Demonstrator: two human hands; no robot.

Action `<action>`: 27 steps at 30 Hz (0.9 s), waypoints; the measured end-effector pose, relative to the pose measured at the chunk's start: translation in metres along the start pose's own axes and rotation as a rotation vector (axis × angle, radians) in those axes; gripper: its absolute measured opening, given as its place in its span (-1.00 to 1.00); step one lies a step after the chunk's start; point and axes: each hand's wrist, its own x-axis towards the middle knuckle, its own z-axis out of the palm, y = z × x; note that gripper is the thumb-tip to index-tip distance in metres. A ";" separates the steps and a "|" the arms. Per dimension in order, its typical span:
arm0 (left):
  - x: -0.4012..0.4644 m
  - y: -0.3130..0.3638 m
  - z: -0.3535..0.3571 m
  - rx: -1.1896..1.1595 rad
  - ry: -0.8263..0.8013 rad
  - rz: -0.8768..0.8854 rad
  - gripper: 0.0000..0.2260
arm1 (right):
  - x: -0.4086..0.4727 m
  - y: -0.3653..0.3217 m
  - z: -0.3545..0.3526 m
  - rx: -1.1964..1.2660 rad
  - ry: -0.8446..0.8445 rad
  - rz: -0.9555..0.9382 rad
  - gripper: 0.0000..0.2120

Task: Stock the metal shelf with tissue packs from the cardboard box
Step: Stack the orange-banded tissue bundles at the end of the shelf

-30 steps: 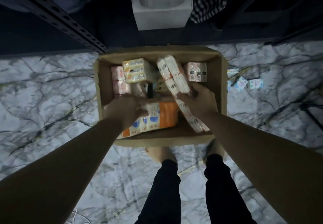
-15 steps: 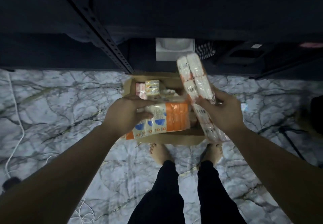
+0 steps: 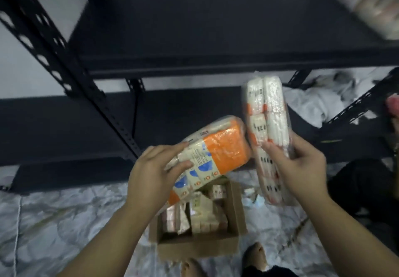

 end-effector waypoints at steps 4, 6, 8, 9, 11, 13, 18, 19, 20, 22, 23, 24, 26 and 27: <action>0.039 0.045 -0.035 -0.032 0.054 0.111 -0.58 | 0.021 -0.048 -0.020 0.003 0.100 -0.100 -0.60; 0.056 0.063 -0.050 -0.050 0.083 0.141 -0.56 | 0.035 -0.068 -0.029 0.017 0.144 -0.140 -0.63; 0.075 0.079 -0.063 -0.042 0.115 0.182 -0.56 | 0.054 -0.088 -0.036 0.009 0.166 -0.194 -0.63; 0.087 0.088 -0.069 -0.041 0.123 0.188 -0.56 | 0.066 -0.099 -0.041 0.007 0.170 -0.225 -0.61; 0.112 0.107 -0.079 -0.039 0.122 0.192 -0.55 | 0.092 -0.121 -0.049 -0.002 0.156 -0.290 -0.59; 0.137 0.126 -0.085 -0.003 0.115 0.219 -0.54 | 0.122 -0.141 -0.057 -0.035 0.154 -0.337 -0.56; 0.203 0.156 -0.082 0.052 0.089 0.181 -0.60 | 0.204 -0.158 -0.076 -0.268 0.155 -0.409 -0.49; 0.217 0.159 -0.079 0.052 0.064 0.151 -0.62 | 0.220 -0.157 -0.079 -0.317 0.146 -0.409 -0.49; 0.230 0.160 -0.075 0.057 0.027 0.120 -0.63 | 0.235 -0.156 -0.082 -0.366 0.136 -0.412 -0.50; 0.251 0.163 -0.064 0.086 -0.033 0.080 -0.66 | 0.262 -0.150 -0.084 -0.473 0.117 -0.428 -0.50; 0.261 0.163 -0.059 0.100 -0.050 0.068 -0.70 | 0.274 -0.146 -0.084 -0.525 0.102 -0.437 -0.50; 0.269 0.163 -0.055 0.106 -0.070 0.049 -0.75 | 0.285 -0.142 -0.084 -0.576 0.081 -0.445 -0.50; 0.282 0.163 -0.049 0.122 -0.121 -0.004 -0.80 | 0.302 -0.135 -0.082 -0.687 0.027 -0.451 -0.49; 0.287 0.162 -0.046 0.141 -0.133 -0.022 -0.79 | 0.308 -0.131 -0.080 -0.742 0.000 -0.452 -0.46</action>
